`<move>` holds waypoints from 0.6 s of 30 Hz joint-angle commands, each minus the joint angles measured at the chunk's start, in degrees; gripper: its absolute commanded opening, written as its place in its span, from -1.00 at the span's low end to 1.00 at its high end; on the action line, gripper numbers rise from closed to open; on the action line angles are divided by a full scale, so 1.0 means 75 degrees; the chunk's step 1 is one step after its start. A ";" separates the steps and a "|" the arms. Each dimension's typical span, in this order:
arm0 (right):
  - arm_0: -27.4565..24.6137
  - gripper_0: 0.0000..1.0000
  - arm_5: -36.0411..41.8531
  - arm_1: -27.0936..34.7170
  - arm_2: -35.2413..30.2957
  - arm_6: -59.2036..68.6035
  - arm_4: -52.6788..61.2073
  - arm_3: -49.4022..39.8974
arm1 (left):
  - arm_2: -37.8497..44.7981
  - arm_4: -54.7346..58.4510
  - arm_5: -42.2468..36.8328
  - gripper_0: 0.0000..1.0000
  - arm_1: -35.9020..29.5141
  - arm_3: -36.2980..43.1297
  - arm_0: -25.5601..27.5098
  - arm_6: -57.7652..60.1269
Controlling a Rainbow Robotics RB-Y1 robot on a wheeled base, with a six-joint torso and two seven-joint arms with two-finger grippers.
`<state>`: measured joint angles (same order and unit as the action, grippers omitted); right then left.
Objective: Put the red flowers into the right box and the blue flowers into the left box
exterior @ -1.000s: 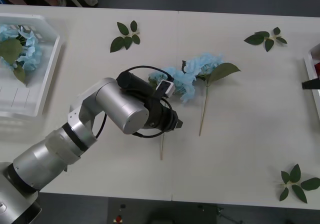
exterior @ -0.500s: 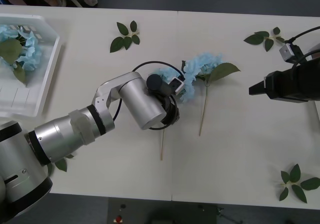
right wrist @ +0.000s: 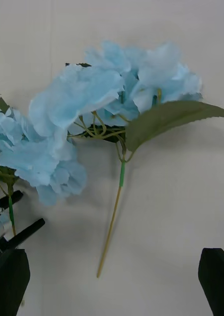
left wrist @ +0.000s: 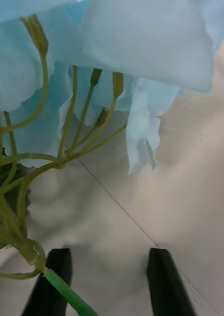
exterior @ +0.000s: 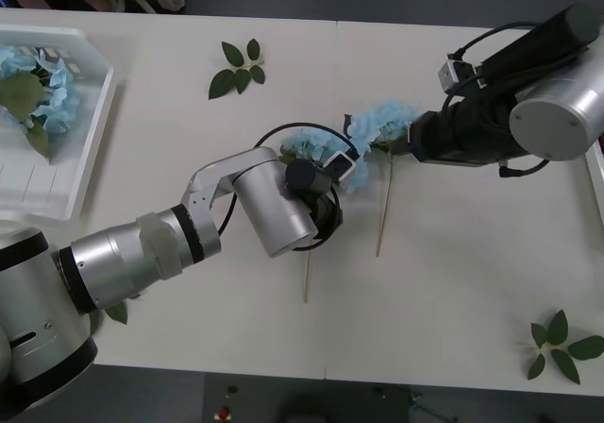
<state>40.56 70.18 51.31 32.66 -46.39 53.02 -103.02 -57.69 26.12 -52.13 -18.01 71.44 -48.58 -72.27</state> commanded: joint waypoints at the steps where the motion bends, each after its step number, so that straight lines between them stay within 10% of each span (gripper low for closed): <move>1: 0.0111 1.00 0.0088 0.0107 -0.0100 0.0174 -0.0097 -0.0046 | -0.0159 0.0009 0.0036 -1.00 -0.0001 -0.0221 0.0020 0.0437; 13: 0.0299 1.00 -0.0018 -0.1018 0.0368 0.0056 -0.1350 0.0751 | -0.0112 0.0009 0.0025 -1.00 -0.0376 0.0072 0.0020 0.0554; 18: 0.0650 1.00 -0.0440 -0.1475 0.1001 0.0045 -0.1772 0.1536 | 0.0685 0.1064 -0.0749 -1.00 -0.1817 0.2369 0.0032 0.0554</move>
<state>42.32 67.73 41.66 38.18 -46.39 40.94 -93.09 -56.89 30.09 -54.46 -23.50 78.25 -48.66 -70.53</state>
